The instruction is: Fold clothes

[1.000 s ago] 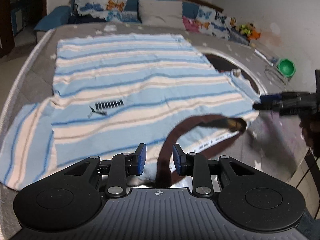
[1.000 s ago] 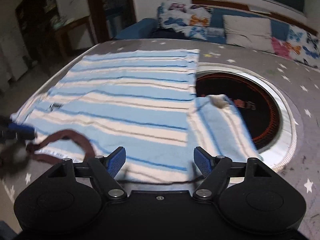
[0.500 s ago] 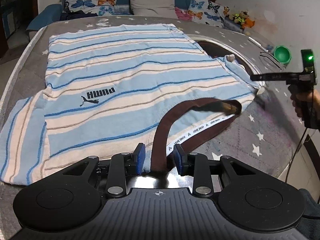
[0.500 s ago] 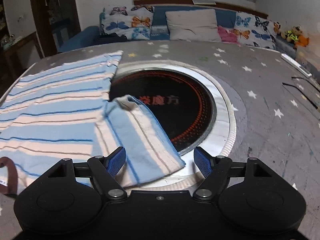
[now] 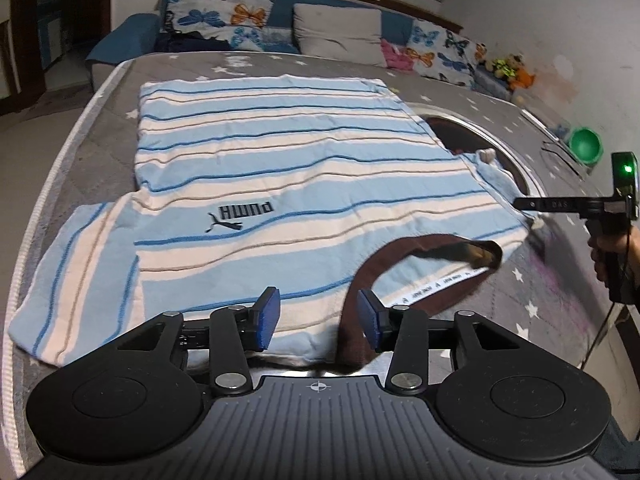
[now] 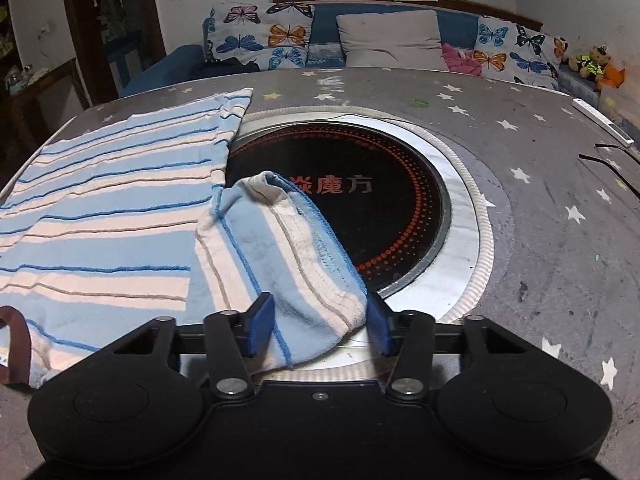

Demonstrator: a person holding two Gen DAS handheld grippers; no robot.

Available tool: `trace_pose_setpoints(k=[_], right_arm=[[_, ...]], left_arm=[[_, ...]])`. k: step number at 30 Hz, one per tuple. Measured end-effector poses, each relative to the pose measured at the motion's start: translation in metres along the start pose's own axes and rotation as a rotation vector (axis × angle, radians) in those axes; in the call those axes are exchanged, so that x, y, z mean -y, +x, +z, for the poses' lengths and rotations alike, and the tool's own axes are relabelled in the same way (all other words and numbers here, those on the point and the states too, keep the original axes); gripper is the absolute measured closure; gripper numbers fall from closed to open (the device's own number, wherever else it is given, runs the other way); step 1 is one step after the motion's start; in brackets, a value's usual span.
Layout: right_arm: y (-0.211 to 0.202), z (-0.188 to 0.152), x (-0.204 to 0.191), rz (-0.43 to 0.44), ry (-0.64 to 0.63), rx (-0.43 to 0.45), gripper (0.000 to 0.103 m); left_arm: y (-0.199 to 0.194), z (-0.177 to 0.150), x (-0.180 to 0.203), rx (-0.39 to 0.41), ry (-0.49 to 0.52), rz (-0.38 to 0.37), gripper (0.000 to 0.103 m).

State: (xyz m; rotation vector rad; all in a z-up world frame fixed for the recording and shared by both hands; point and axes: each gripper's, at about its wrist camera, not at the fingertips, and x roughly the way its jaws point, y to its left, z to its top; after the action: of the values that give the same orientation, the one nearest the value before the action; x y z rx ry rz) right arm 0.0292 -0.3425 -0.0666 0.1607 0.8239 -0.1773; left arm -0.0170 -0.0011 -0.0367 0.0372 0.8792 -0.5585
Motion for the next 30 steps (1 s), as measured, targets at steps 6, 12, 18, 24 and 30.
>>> trace_pose_setpoints(k=[6, 12, 18, 24, 30], right_arm=[[-0.004, 0.002, -0.005, 0.003, 0.009, 0.008, 0.063], [-0.006, 0.002, -0.005, 0.008, 0.019, 0.009, 0.068], [-0.005, 0.000, -0.004, 0.009, 0.029, 0.009, 0.069], [-0.005, 0.000, -0.005, 0.006, 0.034, 0.020, 0.069], [-0.016, 0.001, -0.009, 0.044, 0.052, 0.054, 0.079]], left_arm=[[-0.005, -0.002, -0.009, 0.009, -0.034, 0.026, 0.054], [-0.008, -0.005, -0.022, 0.023, -0.080, 0.059, 0.049], [-0.010, -0.009, -0.030, 0.023, -0.113, 0.080, 0.048], [-0.008, -0.009, -0.025, 0.020, -0.105, 0.069, 0.044], [-0.002, -0.010, -0.020, 0.005, -0.099, 0.066, 0.039]])
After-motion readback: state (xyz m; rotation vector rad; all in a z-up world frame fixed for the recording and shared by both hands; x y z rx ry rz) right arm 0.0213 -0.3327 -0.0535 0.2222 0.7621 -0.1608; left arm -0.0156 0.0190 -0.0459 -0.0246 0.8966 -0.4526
